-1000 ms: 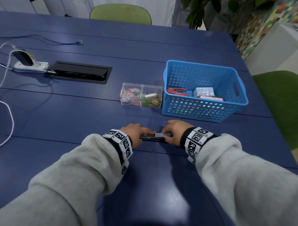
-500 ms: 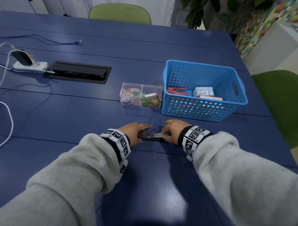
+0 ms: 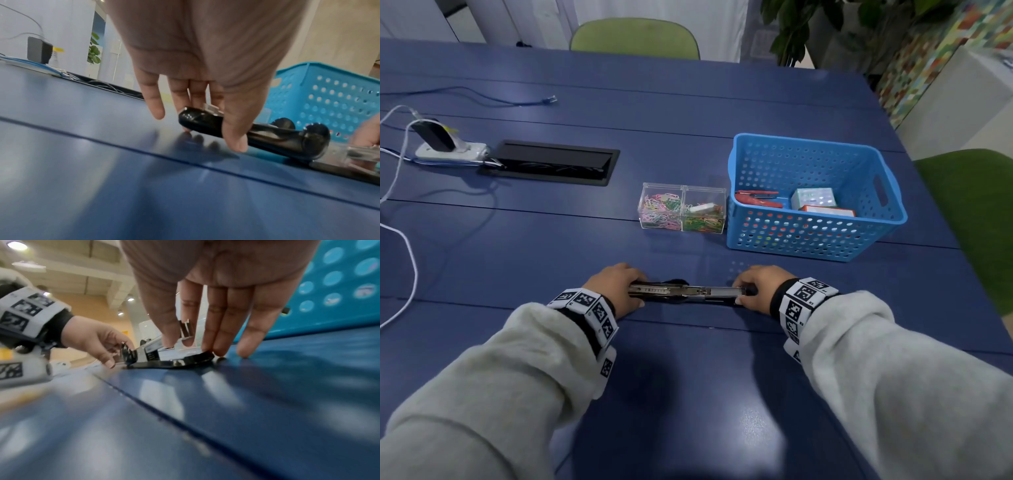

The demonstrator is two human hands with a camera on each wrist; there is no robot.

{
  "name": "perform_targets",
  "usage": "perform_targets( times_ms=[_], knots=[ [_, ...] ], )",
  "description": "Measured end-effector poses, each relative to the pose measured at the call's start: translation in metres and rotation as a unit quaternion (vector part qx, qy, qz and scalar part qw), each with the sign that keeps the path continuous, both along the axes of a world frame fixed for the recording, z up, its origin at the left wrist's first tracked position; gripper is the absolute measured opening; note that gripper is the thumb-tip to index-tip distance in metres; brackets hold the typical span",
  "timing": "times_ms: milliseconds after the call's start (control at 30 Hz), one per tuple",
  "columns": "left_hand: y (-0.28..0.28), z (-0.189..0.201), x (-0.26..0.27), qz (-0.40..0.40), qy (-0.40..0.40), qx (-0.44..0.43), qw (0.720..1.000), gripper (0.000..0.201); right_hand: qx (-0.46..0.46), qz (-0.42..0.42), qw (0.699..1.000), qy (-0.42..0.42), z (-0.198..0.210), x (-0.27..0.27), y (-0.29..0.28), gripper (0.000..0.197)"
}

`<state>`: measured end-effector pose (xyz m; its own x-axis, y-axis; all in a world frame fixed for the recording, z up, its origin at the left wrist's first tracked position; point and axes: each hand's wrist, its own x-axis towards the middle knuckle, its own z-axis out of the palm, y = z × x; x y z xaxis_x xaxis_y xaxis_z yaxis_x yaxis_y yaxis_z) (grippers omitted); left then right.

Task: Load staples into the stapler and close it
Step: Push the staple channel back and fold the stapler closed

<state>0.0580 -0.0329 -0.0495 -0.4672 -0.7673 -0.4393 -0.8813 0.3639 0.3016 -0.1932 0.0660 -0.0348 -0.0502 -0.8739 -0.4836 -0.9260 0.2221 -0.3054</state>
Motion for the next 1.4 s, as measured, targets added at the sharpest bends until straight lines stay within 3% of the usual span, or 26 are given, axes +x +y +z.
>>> perform_targets(
  times_ms=[167, 433, 699, 799, 966, 1132, 1299, 1399],
  knots=[
    [-0.001, 0.014, 0.006, -0.007, 0.014, -0.001, 1.000, 0.037, -0.032, -0.120, 0.988, -0.093, -0.006, -0.006, 0.005, 0.021],
    [0.003, 0.049, -0.028, 0.009, 0.144, -0.001, 0.989, 0.032, -0.067, -0.169, 0.971, -0.155, -0.010, -0.009, 0.006, 0.019],
    [0.030, 0.033, -0.084, -0.014, 0.209, 0.059, 0.976, 0.040, -0.087, -0.214, 0.947, -0.225, -0.012, -0.006, 0.007, 0.014],
    [0.036, 0.024, -0.095, -0.033, 0.203, 0.050, 0.977, 0.042, -0.105, -0.207, 0.946, -0.225, -0.016, -0.009, 0.008, 0.028],
    [0.039, 0.014, -0.099, -0.052, 0.185, 0.031, 0.981, 0.046, -0.097, -0.221, 0.923, -0.300, -0.019, -0.011, 0.008, 0.046],
    [0.041, 0.009, -0.103, -0.059, 0.185, 0.034, 0.980, 0.046, -0.072, -0.270, 0.900, -0.334, -0.016, -0.007, 0.007, 0.039],
    [0.041, 0.003, -0.104, -0.072, 0.151, 0.039, 0.985, 0.049, -0.081, -0.269, 0.908, -0.311, -0.017, -0.007, 0.006, 0.011],
    [0.038, -0.001, -0.099, -0.069, 0.124, 0.057, 0.988, 0.057, -0.092, -0.272, 0.903, -0.320, -0.016, -0.010, 0.007, 0.013]
  ],
)
